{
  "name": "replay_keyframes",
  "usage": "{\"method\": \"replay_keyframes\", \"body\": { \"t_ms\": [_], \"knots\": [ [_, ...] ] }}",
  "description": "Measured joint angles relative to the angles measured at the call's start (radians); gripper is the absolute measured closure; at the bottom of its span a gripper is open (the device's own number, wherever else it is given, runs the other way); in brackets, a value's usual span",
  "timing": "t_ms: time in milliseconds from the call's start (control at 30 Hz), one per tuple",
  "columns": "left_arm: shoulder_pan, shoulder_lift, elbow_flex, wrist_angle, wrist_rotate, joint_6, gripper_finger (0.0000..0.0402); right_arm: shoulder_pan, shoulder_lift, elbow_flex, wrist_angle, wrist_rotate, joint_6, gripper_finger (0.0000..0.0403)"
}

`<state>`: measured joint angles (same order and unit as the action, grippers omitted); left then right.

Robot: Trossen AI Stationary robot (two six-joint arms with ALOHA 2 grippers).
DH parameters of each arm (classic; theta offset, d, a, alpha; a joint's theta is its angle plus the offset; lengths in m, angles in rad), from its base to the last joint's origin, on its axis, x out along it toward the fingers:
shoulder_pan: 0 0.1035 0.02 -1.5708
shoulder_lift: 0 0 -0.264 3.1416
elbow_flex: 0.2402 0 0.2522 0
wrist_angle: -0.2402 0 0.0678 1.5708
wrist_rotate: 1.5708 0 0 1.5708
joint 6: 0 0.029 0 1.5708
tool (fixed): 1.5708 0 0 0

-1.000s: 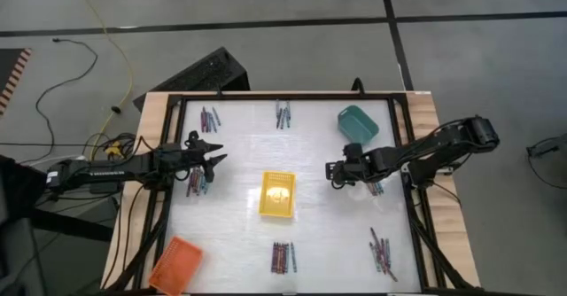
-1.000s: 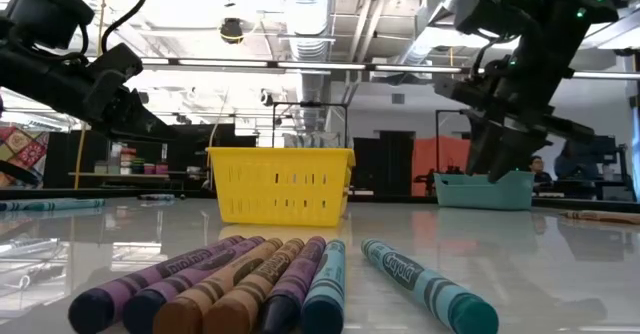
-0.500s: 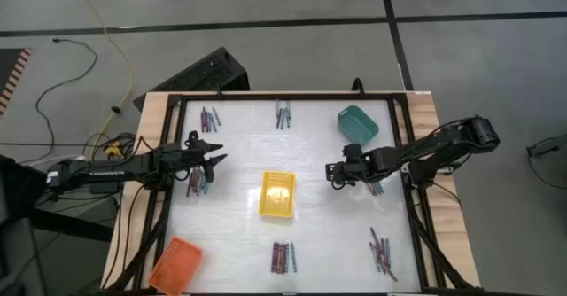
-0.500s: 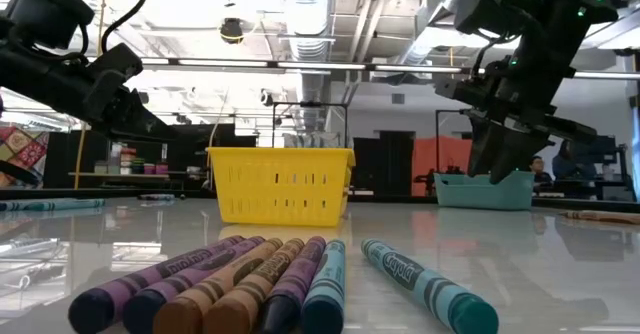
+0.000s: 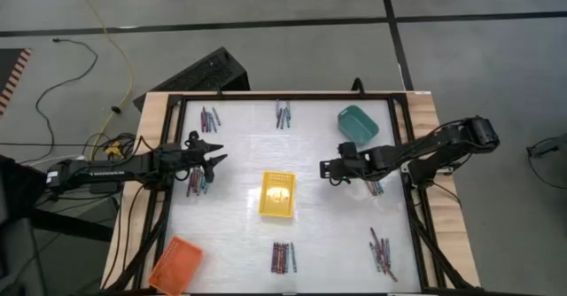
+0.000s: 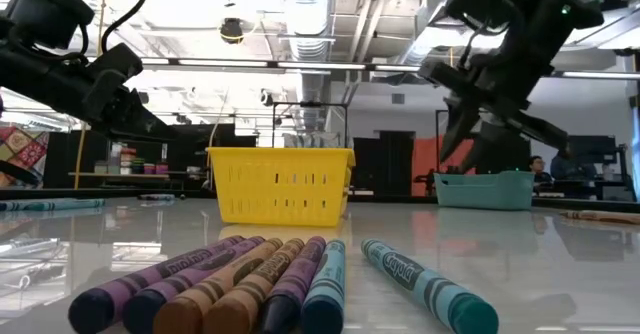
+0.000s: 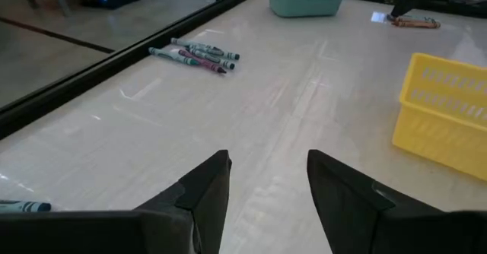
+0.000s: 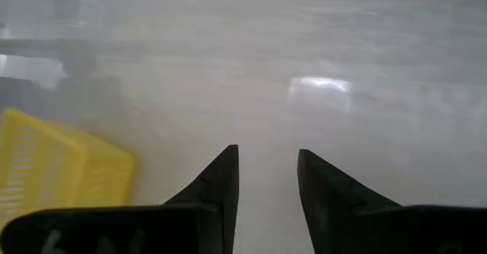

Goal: Sort crayons
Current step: Put the brown crayon into the green bin

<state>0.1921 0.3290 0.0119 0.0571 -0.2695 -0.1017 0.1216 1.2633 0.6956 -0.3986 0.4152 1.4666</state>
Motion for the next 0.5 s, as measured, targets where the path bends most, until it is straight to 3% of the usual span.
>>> {"method": "replay_keyframes", "body": {
  "t_ms": [500],
  "knots": [
    [0.0, 0.0, 0.0, 0.0, 0.001, 0.0, 0.0235, -0.02, 0.0, 0.0, 0.1, 0.03, 0.0, 0.0274]
  ]
}}
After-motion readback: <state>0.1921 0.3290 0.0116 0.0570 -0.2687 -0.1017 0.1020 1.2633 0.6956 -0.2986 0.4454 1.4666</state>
